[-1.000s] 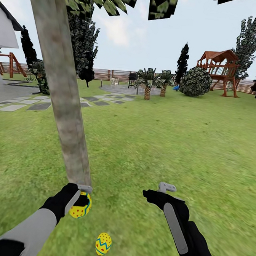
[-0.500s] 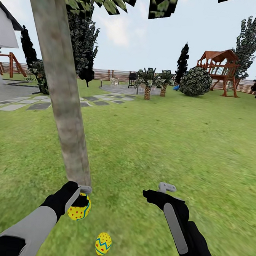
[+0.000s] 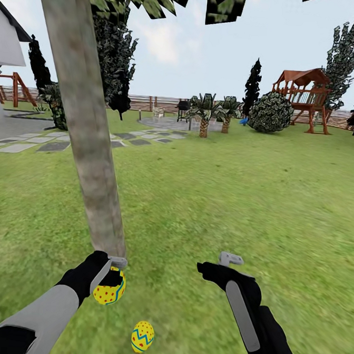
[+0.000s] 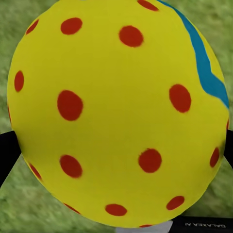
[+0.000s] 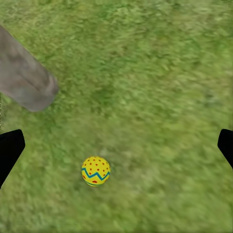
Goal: Take the three Easter eggs out of the wicker basket on the lawn in the garden, then place them on the lawn next to a single tree (choose any tree) so that all three eggs are next to the same tree and none are left in the basket.
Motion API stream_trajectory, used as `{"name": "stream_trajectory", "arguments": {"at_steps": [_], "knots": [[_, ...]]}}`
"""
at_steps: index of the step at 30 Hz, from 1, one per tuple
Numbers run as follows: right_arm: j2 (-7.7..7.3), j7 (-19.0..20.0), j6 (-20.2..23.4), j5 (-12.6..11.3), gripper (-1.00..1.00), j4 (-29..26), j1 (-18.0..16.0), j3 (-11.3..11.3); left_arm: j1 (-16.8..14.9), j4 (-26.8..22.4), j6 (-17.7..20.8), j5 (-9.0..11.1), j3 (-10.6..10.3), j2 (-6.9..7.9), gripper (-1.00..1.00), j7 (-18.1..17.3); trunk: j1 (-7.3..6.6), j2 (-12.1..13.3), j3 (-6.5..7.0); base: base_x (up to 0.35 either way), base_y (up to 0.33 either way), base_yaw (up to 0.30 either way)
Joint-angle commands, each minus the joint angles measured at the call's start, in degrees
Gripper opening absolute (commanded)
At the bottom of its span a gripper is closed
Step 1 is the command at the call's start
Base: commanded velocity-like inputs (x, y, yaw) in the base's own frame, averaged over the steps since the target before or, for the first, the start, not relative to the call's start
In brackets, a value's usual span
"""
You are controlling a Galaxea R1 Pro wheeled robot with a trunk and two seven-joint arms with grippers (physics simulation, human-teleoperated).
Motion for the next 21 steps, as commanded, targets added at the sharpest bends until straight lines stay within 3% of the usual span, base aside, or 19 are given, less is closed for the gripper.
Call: {"name": "stream_trajectory", "arguments": {"at_steps": [1,4,9,11,21], "knots": [[0.00,-0.6,0.1,-0.6,1.00,-0.5,0.0,0.1,0.0,-0.1,0.2,0.6,-0.5,0.07,-1.00,0.5,0.23,-0.5,-0.26,0.000,0.000,0.000],[-0.02,-0.7,0.0,-0.6,1.00,-4.1,0.2,1.3,0.0,-0.1,0.2,0.6,-0.5,0.07,-1.00,0.5,0.89,-1.7,-0.80,0.000,0.000,0.000],[-0.14,-0.8,-0.3,-0.2,1.00,-7.7,0.5,6.5,0.0,-0.1,0.2,0.5,-0.5,0.07,-1.00,0.5,1.99,-3.7,-1.70,0.000,0.000,0.000],[-0.21,-0.8,-0.3,-0.1,1.00,-8.0,0.6,7.5,0.0,-0.1,0.2,0.5,-0.5,0.07,-1.00,0.5,2.43,-4.5,-2.06,0.000,0.000,0.000],[-0.43,-0.9,-0.2,0.1,1.00,-8.1,0.7,7.6,0.0,-0.1,0.3,0.4,-0.5,0.07,-1.00,0.7,4.63,-8.5,-3.85,0.000,0.000,0.000]]}}
